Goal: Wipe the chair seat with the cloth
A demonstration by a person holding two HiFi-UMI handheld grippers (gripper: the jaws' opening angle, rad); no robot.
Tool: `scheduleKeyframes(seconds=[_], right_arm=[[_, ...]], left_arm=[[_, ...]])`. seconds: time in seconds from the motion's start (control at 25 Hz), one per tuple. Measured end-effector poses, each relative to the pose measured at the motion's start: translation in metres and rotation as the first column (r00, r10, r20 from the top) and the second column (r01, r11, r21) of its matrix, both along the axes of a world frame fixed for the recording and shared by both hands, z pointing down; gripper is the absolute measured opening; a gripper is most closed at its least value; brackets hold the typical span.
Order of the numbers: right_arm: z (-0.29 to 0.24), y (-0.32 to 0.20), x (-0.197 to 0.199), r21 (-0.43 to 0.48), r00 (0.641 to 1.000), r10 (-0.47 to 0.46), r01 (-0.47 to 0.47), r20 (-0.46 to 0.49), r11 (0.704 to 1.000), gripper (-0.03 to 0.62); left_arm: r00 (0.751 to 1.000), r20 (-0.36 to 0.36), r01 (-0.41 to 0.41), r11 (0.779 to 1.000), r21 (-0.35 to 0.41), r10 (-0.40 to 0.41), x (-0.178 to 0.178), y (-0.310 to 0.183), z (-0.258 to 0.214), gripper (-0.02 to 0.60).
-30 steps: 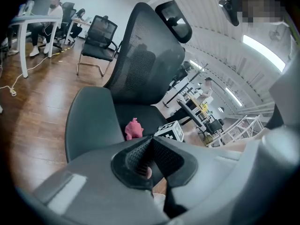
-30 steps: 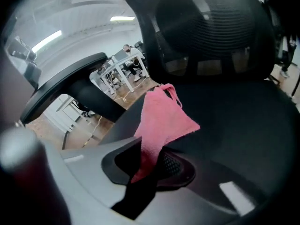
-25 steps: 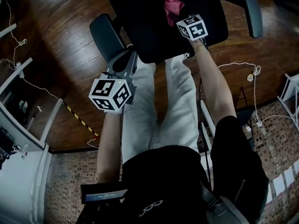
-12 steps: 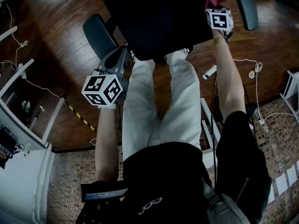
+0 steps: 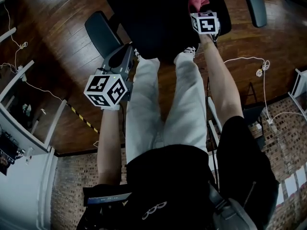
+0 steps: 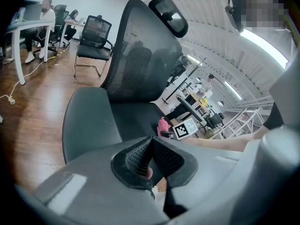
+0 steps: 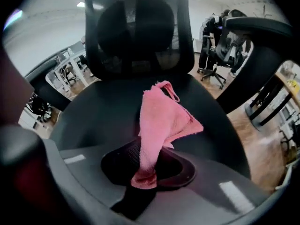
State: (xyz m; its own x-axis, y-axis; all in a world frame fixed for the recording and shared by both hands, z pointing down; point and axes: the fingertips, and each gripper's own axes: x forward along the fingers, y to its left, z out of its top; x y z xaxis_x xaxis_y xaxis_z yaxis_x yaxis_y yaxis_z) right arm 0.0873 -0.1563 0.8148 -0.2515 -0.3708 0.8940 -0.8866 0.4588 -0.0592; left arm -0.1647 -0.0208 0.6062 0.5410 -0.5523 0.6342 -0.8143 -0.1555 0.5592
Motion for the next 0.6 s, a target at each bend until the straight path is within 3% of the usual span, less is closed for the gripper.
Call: scheduleKeyframes(seconds=[0.24, 0.4, 0.6], right_arm=[[0.001, 0.064, -0.104, -0.075, 0.979, -0.023, 0.038, 0.201, 0.996, 0.063], [-0.008, 0.102, -0.168, -0.091, 0.953, -0.131, 0.161, 0.273, 0.983, 0.063], [-0.021, 0.136, -0.225, -0.091, 0.894, -0.26, 0.312, 0.365, 0.946, 0.063]], left_arm=[[1.0, -0.018, -0.015, 1.0, 0.0, 0.015, 0.003, 0.001, -0.001, -0.006], [1.0, -0.015, -0.016, 1.0, 0.006, 0.016, 0.004, 0.002, -0.002, -0.006], [1.0, -0.005, -0.014, 1.0, 0.009, 0.014, 0.002, 0.001, 0.0, -0.006]])
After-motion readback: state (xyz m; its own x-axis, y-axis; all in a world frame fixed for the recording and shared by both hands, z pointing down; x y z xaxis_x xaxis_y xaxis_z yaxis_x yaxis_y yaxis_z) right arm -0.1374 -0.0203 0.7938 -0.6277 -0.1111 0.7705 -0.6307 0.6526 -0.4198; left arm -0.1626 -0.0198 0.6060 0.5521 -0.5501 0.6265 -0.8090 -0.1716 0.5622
